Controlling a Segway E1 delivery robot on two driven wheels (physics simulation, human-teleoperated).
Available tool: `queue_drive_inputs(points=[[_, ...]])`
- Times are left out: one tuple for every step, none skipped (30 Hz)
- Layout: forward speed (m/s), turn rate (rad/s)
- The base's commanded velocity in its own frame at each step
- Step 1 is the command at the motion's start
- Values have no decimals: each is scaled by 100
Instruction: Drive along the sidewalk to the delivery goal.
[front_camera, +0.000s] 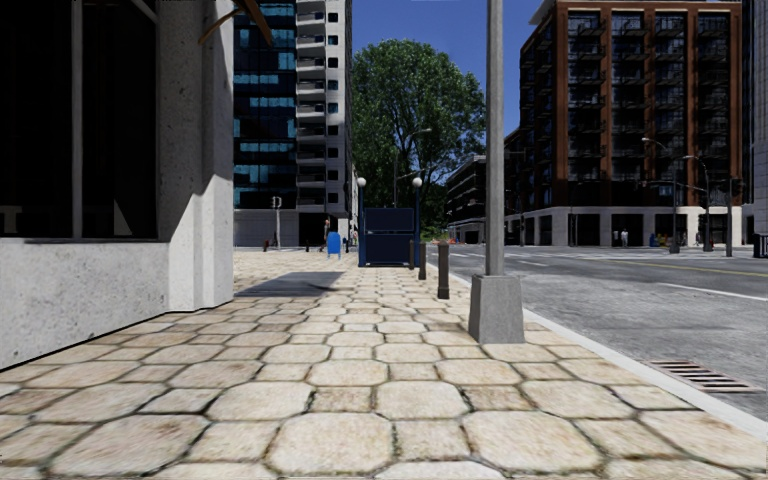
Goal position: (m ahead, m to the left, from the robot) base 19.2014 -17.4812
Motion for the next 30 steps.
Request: queue_drive_inputs(points=[[200,0],[200,0],[200,0],[200,0],[200,0],[200,0],[200,0],[200,0],[200,0],[200,0],[200,0],[200,0],[200,0],[200,0],[200,0],[200,0],[200,0],[200,0],[200,0],[200,0],[200,0],[200,0],[200,0],[200,0],[200,0],[200,0],[200,0],[200,0],[200,5],[200,5]])
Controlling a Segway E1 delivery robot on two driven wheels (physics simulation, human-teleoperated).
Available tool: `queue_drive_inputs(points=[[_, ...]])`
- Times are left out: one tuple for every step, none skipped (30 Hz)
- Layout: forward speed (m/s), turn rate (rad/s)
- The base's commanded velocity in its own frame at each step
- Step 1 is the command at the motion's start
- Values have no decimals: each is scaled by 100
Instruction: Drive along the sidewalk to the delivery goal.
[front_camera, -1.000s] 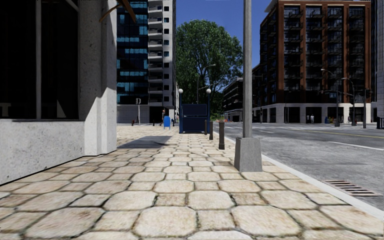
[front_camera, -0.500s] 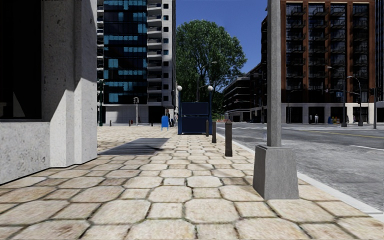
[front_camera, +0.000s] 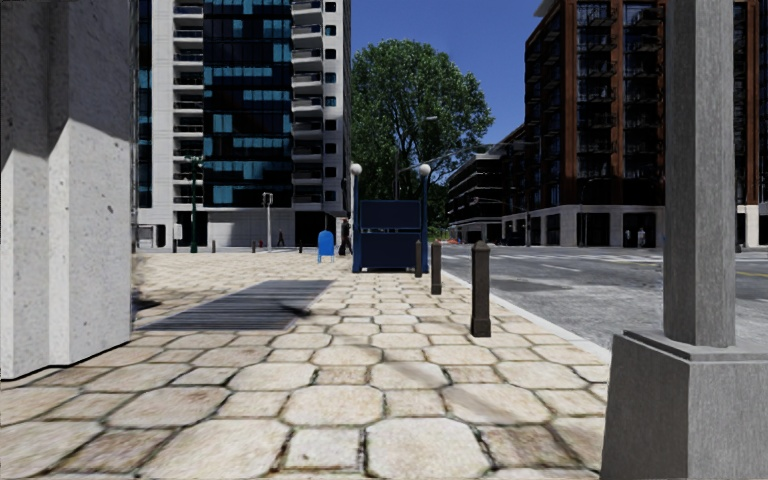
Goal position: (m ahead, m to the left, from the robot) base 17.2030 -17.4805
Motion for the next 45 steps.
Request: queue_drive_inputs(points=[[200,18],[200,26],[200,27],[200,27],[200,28],[200,30],[200,34],[200,34],[200,37],[200,37],[200,38],[200,38],[200,38],[200,38],[200,38],[200,38],[200,38],[200,38],[200,38],[200,38],[200,38],[200,38],[200,38],[200,38],[200,38],[200,38],[200,38],[200,38],[200,38],[200,38],[200,38],[200,38],[200,38],[200,24],[200,3],[200,3],[200,0],[200,0],[200,0],[200,0],[200,0],[200,0],[200,0],[200,0],[200,0]])
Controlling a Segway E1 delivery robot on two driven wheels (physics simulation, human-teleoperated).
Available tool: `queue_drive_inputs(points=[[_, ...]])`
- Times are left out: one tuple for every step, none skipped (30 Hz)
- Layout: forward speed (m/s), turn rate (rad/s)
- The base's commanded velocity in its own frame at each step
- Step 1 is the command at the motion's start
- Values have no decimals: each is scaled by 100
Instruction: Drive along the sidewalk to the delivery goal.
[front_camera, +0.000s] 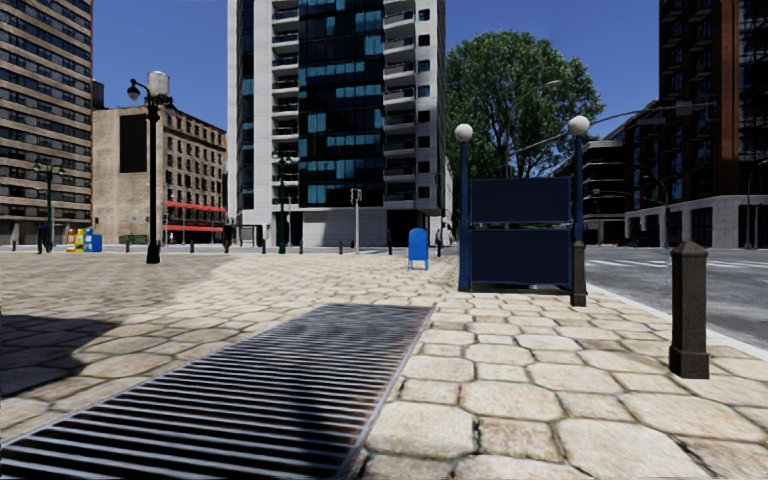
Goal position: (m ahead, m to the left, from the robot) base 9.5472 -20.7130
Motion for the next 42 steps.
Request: queue_drive_inputs(points=[[200,0],[200,0],[200,0],[200,0],[200,0],[200,0],[200,0],[200,0],[200,0],[200,0],[200,0],[200,0],[200,0],[200,0],[200,0],[200,0],[200,0],[200,0],[200,0],[200,0],[200,0],[200,0],[200,0],[200,0],[200,-6],[200,-13],[200,-18],[200,-18],[200,-19],[200,-20],[200,-20],[200,-20],[200,-21],[200,-27],[200,-33],[200,-33],[200,-35],[200,-35],[200,-36],[200,-36],[200,-37],[200,-37]])
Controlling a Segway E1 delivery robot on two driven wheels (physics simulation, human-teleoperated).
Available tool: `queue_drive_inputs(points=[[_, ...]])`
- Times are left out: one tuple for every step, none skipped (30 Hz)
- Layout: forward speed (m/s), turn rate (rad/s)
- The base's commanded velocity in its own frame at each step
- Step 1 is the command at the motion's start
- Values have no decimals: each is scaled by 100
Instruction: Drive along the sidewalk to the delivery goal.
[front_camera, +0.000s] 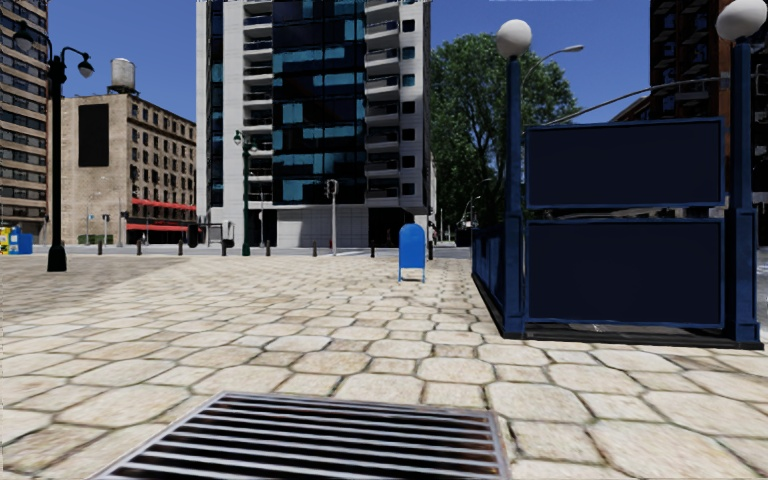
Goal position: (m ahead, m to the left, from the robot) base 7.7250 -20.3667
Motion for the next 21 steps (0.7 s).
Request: queue_drive_inputs(points=[[200,-37],[200,-37],[200,-37],[200,-37],[200,-37],[200,-37],[200,-37],[200,-37],[200,-37],[200,-37],[200,-25],[200,-10],[200,-10],[200,0],[200,0],[200,0],[200,0],[200,0],[200,0],[200,0],[200,0]])
